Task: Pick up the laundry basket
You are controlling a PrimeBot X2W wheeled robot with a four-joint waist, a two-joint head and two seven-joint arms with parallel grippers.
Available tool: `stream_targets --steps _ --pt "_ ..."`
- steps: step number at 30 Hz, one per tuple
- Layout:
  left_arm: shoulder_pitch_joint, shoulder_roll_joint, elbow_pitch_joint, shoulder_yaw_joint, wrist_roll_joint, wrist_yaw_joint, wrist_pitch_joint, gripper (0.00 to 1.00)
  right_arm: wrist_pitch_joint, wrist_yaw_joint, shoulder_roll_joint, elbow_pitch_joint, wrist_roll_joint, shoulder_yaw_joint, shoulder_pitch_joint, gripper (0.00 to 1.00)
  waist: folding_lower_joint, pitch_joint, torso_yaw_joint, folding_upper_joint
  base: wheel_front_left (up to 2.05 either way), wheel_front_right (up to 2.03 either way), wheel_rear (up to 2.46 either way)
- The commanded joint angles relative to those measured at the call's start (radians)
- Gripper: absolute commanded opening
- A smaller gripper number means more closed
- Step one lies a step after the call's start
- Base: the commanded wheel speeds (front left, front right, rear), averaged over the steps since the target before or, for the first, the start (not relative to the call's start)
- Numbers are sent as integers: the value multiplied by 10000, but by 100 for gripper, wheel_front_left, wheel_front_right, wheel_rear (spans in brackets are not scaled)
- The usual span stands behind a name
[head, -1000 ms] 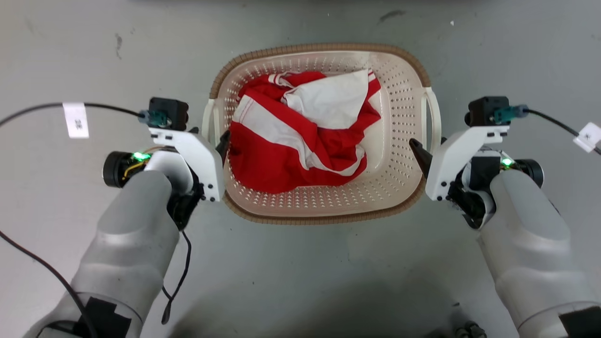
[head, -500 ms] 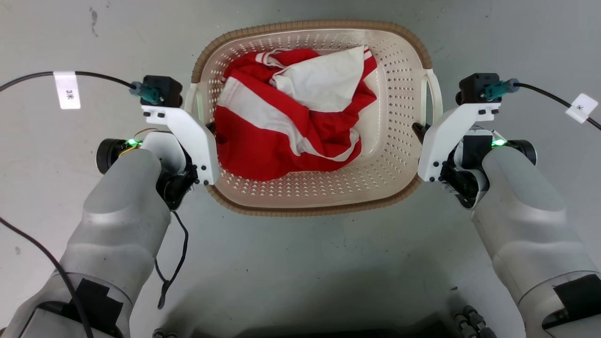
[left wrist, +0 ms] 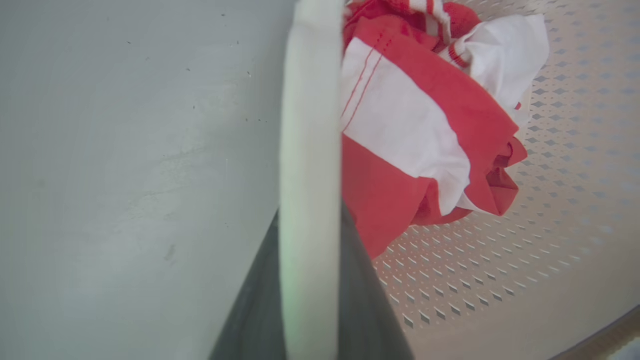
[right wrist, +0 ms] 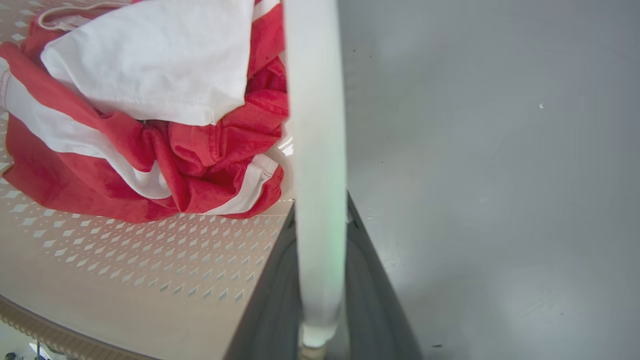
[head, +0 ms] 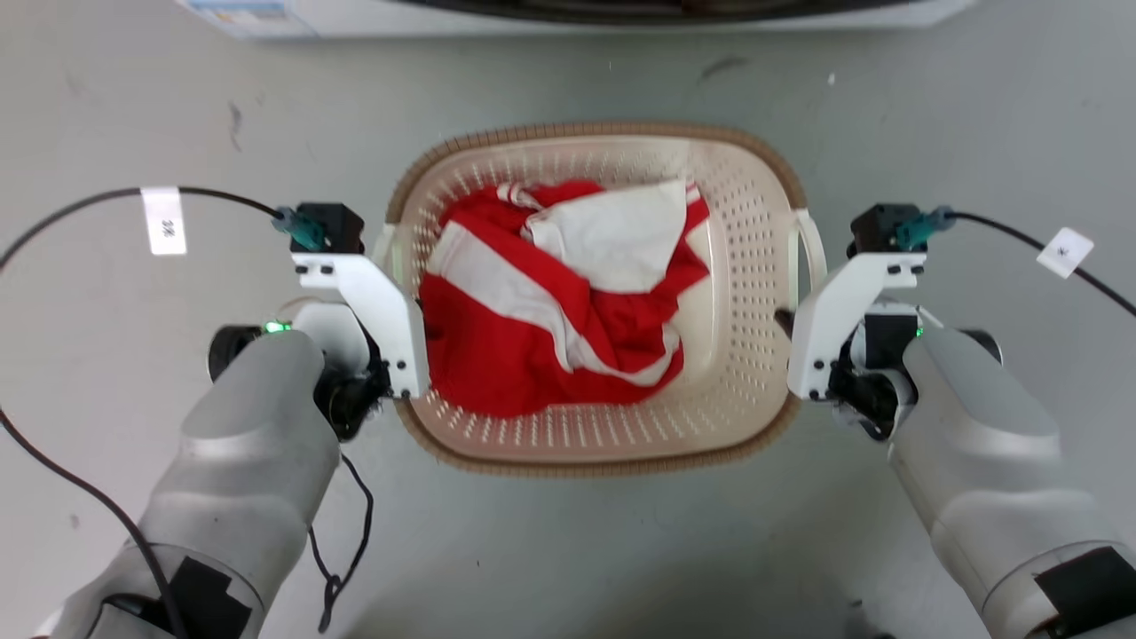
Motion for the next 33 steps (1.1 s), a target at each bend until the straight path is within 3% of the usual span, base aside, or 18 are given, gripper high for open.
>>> stream_targets --steps 1,17,33 --pt "135 -117 -14 -75 -103 -24 89 0 86 32 53 -4 112 70 96 0 0 -665 49 0 0 0 0" --pt "1005 -404 482 -687 -1599 -27 2060 0 2190 30 -369 633 1488 415 1006 0 0 -4254 265 0 0 0 0" --pt "1046 -681 895 -1077 -2308 -35 3927 0 4200 31 -526 1179 1946 90 1004 0 0 -6188 344 0 0 0 0"
